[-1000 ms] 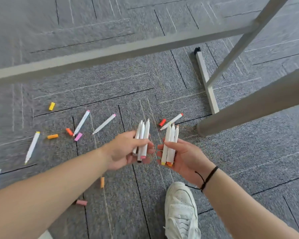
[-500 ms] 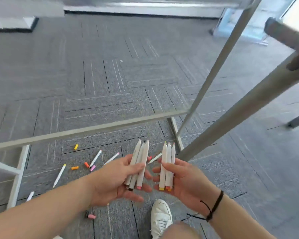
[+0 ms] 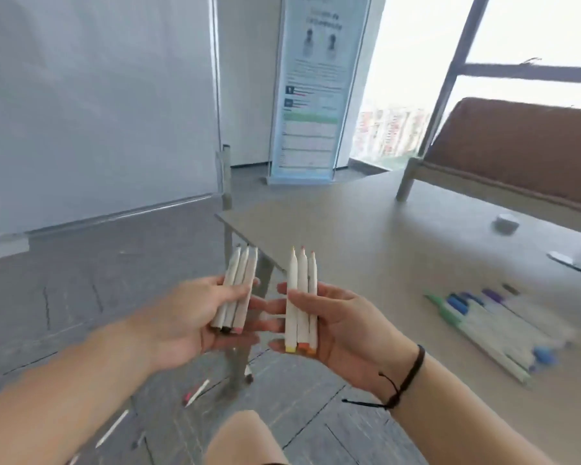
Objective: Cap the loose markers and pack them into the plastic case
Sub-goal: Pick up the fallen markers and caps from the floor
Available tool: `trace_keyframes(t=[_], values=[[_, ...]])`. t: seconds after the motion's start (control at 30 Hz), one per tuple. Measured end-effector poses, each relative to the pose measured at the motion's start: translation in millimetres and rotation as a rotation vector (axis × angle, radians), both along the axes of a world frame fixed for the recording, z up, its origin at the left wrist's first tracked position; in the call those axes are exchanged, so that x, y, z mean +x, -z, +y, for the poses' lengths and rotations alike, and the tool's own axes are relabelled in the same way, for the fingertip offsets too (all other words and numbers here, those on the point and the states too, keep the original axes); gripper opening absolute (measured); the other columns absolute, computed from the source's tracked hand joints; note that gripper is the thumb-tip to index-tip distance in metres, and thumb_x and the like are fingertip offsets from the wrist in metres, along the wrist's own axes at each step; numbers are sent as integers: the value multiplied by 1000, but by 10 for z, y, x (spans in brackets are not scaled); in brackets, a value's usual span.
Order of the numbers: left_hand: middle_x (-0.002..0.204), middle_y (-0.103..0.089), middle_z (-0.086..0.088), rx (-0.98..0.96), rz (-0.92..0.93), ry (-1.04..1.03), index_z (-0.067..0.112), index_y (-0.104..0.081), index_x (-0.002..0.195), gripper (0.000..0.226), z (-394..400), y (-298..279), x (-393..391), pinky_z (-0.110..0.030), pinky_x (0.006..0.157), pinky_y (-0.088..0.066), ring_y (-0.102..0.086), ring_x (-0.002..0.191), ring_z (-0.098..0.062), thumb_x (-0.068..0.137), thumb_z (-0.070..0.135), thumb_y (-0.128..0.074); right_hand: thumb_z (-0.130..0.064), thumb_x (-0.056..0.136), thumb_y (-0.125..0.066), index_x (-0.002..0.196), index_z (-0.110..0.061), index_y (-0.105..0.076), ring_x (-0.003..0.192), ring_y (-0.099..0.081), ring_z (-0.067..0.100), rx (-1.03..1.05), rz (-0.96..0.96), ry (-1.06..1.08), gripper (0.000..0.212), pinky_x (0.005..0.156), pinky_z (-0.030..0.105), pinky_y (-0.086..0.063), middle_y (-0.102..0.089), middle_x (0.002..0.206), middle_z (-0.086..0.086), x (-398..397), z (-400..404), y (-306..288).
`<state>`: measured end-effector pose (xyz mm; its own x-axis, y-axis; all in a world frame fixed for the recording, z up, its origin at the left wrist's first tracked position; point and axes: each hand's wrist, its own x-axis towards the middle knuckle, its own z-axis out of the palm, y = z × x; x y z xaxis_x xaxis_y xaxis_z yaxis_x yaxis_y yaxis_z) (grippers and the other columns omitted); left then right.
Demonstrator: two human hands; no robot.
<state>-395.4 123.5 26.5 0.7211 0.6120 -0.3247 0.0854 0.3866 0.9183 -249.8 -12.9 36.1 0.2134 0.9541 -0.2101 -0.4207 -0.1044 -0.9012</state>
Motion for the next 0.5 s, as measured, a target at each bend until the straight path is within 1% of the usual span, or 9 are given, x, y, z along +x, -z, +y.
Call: trace_keyframes(t=[0.03,0.1,0.2,0.3,0.4,0.5], values=[[97,-75,-17,8,-17,29,7,-61,118,22,-142,-103,139,-44,67,-63,-75,83,-32,98,14,-55,-5,97,-52,118,3,-57,78,-73,28,-7,-5,41,23,74,44,-60,-73,93,19,103,-214,-74],[94,-73,-19,1,-43,82,4,-63,118,23,-446,-248,444,-45,71,-63,-74,82,-31,97,12,-57,-5,98,-52,123,6,-55,77,-71,29,-33,-7,131,27,75,45,-61,-71,93,22,326,-646,-160],[92,-72,-23,-7,-43,180,0,-63,117,22,-933,-335,902,-44,72,-63,-73,80,-32,97,8,-56,-4,99,-51,122,6,-57,79,-70,31,-100,0,260,26,77,47,-61,-69,94,24,690,-1271,-174],[89,-71,-24,-14,-33,278,-3,-59,118,22,-1422,-330,1321,-43,71,-63,-72,77,-32,98,7,-55,-4,99,-52,120,5,-57,79,-71,30,-162,3,394,24,78,47,-61,-70,91,22,1011,-1835,-144],[84,-71,-22,-10,13,347,-5,-57,115,20,-1843,-254,1682,-44,71,-62,-71,74,-30,99,6,-54,-4,99,-52,113,4,-59,79,-71,29,-230,-16,548,17,79,46,-60,-71,88,20,1292,-2327,-114],[82,-71,-21,-26,58,432,-7,-60,111,19,-2242,-178,1999,-44,74,-61,-70,72,-28,99,8,-54,-3,100,-50,114,7,-56,83,-70,29,-306,-22,696,18,75,45,-61,-70,94,21,1555,-2760,-73]])
